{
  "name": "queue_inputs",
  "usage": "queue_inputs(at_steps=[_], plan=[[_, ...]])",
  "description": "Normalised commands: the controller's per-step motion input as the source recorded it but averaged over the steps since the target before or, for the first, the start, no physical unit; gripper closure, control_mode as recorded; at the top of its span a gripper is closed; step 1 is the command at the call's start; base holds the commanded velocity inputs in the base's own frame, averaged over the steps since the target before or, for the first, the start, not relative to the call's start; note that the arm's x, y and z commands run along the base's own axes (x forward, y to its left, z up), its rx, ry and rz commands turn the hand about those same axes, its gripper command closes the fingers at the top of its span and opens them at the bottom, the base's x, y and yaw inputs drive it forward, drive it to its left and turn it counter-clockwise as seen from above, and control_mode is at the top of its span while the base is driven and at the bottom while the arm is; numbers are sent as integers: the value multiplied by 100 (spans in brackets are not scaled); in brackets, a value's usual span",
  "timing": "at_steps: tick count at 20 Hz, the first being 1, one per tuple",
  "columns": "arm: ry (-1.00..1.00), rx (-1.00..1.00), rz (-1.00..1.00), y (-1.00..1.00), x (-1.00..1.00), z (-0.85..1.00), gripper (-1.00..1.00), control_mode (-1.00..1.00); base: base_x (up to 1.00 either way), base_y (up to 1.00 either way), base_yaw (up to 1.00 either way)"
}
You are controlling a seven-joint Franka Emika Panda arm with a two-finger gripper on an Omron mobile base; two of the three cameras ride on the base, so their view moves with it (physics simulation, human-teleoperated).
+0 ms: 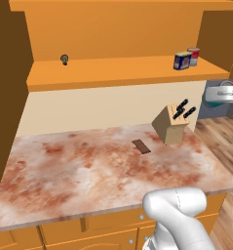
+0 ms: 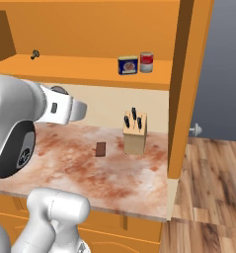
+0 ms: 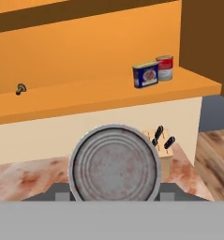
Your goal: Pick the cans from the counter and place them in their designated side in the cabinet.
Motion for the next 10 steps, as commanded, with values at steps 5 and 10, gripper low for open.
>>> queue_inputs(at_steps=[5,10], plan=[[-8,-2,0,0,0,12,100,-100,0,0,0],[-8,-2,0,0,0,11,100,-100,0,0,0]])
